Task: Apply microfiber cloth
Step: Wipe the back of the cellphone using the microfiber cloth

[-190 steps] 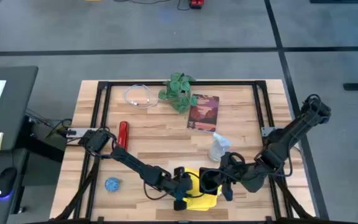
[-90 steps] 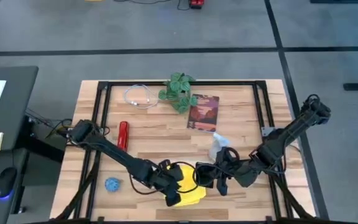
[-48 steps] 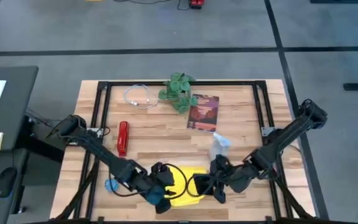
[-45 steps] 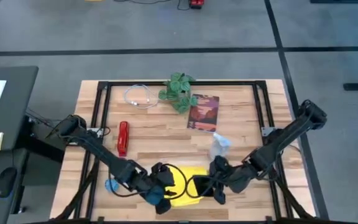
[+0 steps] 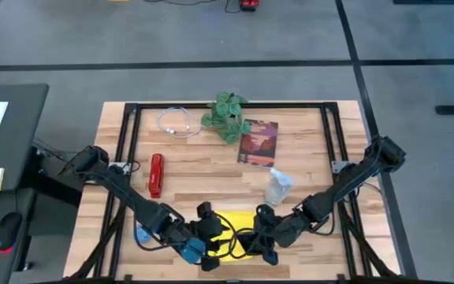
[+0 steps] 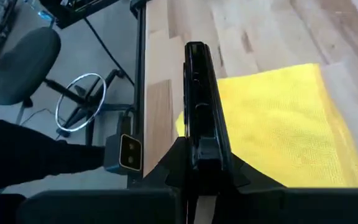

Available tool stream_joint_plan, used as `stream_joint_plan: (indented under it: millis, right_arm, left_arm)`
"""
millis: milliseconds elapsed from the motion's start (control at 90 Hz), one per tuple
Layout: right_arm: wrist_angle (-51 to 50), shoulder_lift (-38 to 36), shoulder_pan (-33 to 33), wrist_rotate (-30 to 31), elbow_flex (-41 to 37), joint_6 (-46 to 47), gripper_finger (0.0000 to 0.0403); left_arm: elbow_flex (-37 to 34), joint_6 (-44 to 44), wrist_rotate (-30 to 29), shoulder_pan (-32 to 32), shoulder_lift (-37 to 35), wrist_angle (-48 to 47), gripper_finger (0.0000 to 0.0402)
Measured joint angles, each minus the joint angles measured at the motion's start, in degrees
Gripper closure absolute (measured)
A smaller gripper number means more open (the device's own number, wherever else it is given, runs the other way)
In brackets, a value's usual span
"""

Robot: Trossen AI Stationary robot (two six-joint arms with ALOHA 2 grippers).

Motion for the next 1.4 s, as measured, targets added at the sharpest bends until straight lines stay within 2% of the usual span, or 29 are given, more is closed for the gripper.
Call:
stream_joint_plan:
  millis: [78,244,367,544,733,1067,1400]
  right_arm:
    - [0.0,0.0,-0.3,0.0,0.0,-0.5,0.0387]
    - [0.4,0.0,-0.7,0.0,0.0,-0.9,0.0387]
    - [0.4,0.0,-1.1,0.0,0.0,-2.0,0.0387]
    - [0.6,0.0,-1.1,-0.2,0.0,-2.5,0.0387]
    - [0.8,0.0,-1.5,-0.4,0.0,-3.6,0.0387]
    - [1.0,0.0,-1.4,-0.6,0.0,-4.7,0.0387]
    - [1.0,0.0,-1.5,-0.6,0.0,-4.9,0.0387]
  left_arm:
    - [0.5,4.3,-0.2,0.6,0.0,-0.1,0.0273]
    - [0.4,4.6,2.3,4.2,0.0,-0.6,0.0259]
    - [0.3,4.2,6.8,6.7,0.1,1.1,0.0228]
    - [0.3,7.2,17.8,9.8,0.8,4.9,0.0178]
    - [0.4,7.6,19.2,10.7,2.5,5.1,0.0163]
    - [0.3,5.8,23.9,9.9,6.6,5.8,0.0210]
    - [0.3,5.3,23.7,9.8,6.6,6.0,0.0330]
